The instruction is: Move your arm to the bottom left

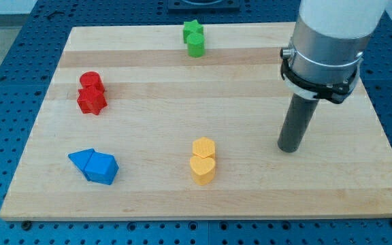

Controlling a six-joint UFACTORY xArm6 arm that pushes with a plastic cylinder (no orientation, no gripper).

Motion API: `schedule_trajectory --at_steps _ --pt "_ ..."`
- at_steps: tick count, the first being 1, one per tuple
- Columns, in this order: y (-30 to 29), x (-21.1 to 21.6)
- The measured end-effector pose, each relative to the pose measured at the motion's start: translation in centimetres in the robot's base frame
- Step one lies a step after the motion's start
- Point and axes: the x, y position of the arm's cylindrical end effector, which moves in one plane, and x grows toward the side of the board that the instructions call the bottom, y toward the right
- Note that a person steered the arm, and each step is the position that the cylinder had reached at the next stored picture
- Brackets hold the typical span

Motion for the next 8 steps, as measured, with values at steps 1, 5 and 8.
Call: schedule_trajectory --at_steps 1,5,8 --pt "0.0 -0.4" --pt "-1.3 -5.1" --pt "-14.8 -5.2"
